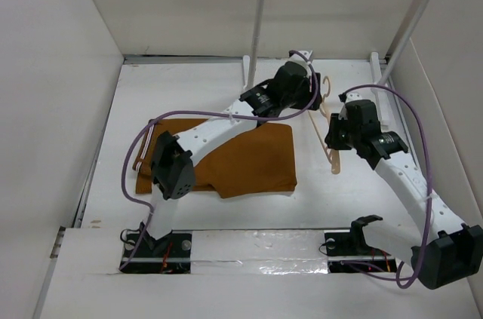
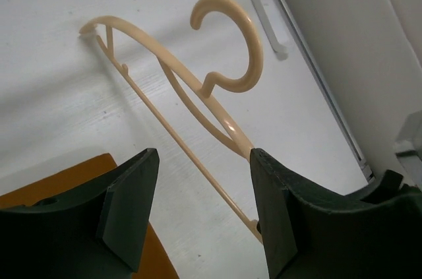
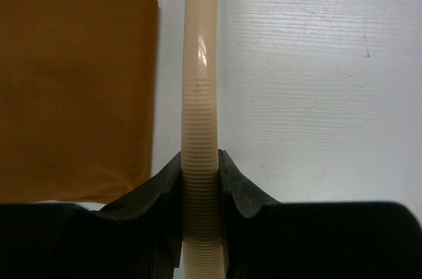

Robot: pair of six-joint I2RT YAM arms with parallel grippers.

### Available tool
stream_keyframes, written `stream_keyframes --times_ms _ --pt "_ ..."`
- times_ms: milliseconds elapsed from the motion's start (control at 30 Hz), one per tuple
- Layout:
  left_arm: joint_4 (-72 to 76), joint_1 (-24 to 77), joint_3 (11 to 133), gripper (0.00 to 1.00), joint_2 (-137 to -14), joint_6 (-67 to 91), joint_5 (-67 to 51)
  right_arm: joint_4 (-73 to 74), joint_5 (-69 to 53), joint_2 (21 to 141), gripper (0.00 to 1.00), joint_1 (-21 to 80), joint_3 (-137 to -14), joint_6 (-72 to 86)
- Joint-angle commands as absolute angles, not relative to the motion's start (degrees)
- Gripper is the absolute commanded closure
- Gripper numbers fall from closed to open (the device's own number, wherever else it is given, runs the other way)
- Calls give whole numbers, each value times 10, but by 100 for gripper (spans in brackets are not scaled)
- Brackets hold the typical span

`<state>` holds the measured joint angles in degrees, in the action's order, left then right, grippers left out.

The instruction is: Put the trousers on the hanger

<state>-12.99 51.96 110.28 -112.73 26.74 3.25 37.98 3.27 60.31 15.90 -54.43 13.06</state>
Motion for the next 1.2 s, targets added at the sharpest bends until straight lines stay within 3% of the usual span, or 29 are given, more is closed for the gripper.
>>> stream_keyframes --times_ms 0,333,833,933,967,1033,1133,1167 --pt "-112 533 1151 45 -1143 286 47 335 54 587 100 171 -539 140" --pt "-95 555 1214 44 -1220 288 69 344 48 570 100 176 -521 137" --pt "-84 555 1269 59 -1294 293 183 347 42 558 100 193 -515 150" --pt "-73 555 1273 72 -1299 293 194 349 46 552 100 204 -506 158" --pt "-76 555 1274 85 -1299 294 194 351 47 548 99 209 -505 160" --pt "-80 555 1271 99 -1296 297 194 353 53 545 98 209 -500 164" --pt "-80 555 1247 100 -1270 302 191 361 62 536 83 209 -494 168" --pt "-66 555 1212 100 -1259 305 188 364 62 534 70 214 -492 170"
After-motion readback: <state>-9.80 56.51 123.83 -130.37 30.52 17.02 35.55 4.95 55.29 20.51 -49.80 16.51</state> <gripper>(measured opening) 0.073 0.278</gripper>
